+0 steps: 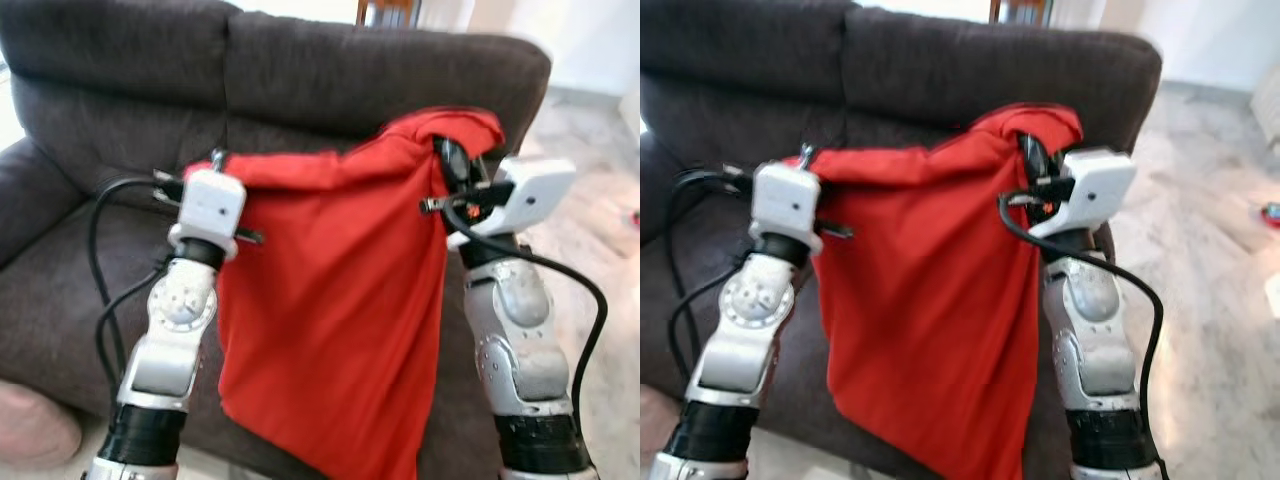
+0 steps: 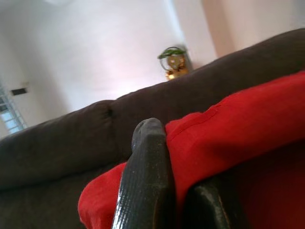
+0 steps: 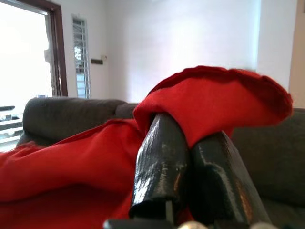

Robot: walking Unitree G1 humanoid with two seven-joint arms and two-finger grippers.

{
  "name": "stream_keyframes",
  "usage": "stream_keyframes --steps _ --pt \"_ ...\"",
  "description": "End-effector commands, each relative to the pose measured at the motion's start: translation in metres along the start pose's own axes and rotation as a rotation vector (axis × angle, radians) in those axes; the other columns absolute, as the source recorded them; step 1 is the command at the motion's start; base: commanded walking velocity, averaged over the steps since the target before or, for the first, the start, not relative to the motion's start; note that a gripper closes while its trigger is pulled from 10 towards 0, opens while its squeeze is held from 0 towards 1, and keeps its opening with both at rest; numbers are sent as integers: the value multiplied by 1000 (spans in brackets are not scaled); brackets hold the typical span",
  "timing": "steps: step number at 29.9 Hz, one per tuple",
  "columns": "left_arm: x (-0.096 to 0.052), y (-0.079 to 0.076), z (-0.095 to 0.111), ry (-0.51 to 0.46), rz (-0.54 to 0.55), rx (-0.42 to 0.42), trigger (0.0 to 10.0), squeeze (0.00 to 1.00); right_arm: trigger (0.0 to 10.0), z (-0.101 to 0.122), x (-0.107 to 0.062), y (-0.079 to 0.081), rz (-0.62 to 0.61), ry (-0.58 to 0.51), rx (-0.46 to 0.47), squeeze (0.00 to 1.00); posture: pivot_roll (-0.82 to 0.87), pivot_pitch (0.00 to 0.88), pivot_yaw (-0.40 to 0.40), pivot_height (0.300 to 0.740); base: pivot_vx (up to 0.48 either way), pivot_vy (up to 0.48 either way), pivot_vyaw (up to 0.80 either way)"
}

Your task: Move the pillow to the sofa from floor

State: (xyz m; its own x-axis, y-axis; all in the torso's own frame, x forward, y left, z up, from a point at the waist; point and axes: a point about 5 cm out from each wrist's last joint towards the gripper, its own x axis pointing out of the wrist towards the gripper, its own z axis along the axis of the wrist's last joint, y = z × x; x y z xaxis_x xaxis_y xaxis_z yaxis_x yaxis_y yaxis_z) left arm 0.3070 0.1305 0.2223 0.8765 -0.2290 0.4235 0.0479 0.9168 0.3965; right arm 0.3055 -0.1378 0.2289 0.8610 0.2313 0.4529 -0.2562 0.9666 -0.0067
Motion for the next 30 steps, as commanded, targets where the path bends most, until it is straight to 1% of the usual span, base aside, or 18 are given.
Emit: stream_keyframes --steps 1,7,10,11,13,14,15,16,18,19,20,21,22,23,24,28,29,30 --pt "-3 -7 -4 12 -51 8 10000 0 10000 -3 1 5 38 28 -24 0 -35 60 -45 740 0 0 0" --pt "-10 -13 -17 68 -100 46 10000 0 10000 -11 -3 4 50 79 -47 0 -40 63 -46 740 0 0 0" --pt "-11 -16 -18 72 -119 54 10000 0 10000 -13 -4 4 55 95 -59 0 -39 64 -47 740 0 0 0" --pt "-11 -17 -19 75 -128 59 10000 71 10000 -14 -4 4 57 103 -61 0 -39 65 -48 740 0 0 0" --pt "-11 -18 -19 77 -134 62 10000 71 10000 -15 -4 4 58 109 -62 0 -39 65 -49 740 0 0 0" --pt "-12 -20 -21 82 -145 71 10000 373 10000 -17 -5 5 64 119 -71 0 -39 65 -49 740 0 0 0" --pt "-12 -20 -21 82 -147 73 10000 780 10000 -18 -5 6 69 123 -76 0 -39 65 -49 740 0 0 0" --pt "-13 -21 -21 82 -149 76 10000 1000 10000 -19 -6 7 76 128 -81 0 -38 67 -50 740 0 0 0" --pt "-13 -21 -21 81 -150 79 10000 1000 10000 -19 -6 8 81 127 -75 0 -38 67 -50 740 0 0 0" --pt "-13 -21 -21 81 -151 77 10000 1000 10000 -20 -6 8 86 128 -70 427 -38 69 -50 740 0 0 0" --pt "-13 -21 -21 80 -151 78 10000 1000 10000 -20 -6 8 87 129 -71 737 -38 69 -50 740 0 0 0" --pt "-13 -21 -21 80 -151 78 10000 1000 10000 -20 -6 9 88 130 -73 737 -38 68 -50 740 0 0 0" --pt "-13 -22 -21 79 -152 77 10000 1000 10000 -20 -6 9 89 131 -75 859 -38 68 -50 740 0 0 0" --pt "-13 -22 -21 78 -152 77 10000 1000 10000 -20 -6 9 89 132 -76 859 -39 69 -50 740 0 0 0" --pt "-12 -23 -21 75 -154 77 10000 1000 10000 -21 -7 9 89 139 -81 1000 -39 68 -49 740 0 0 0" --pt "-12 -24 -20 73 -156 74 10000 1000 10000 -21 -7 8 83 142 -96 1000 -40 69 -49 740 0 0 0" --pt "-12 -24 -21 76 -156 74 10000 1000 10000 -22 -7 6 71 144 -108 451 -40 69 -48 740 0 0 0" --pt "-13 -26 -24 90 -159 76 10000 1000 10000 -24 -8 0 29 155 -131 0 -40 69 -49 740 0 0 0"
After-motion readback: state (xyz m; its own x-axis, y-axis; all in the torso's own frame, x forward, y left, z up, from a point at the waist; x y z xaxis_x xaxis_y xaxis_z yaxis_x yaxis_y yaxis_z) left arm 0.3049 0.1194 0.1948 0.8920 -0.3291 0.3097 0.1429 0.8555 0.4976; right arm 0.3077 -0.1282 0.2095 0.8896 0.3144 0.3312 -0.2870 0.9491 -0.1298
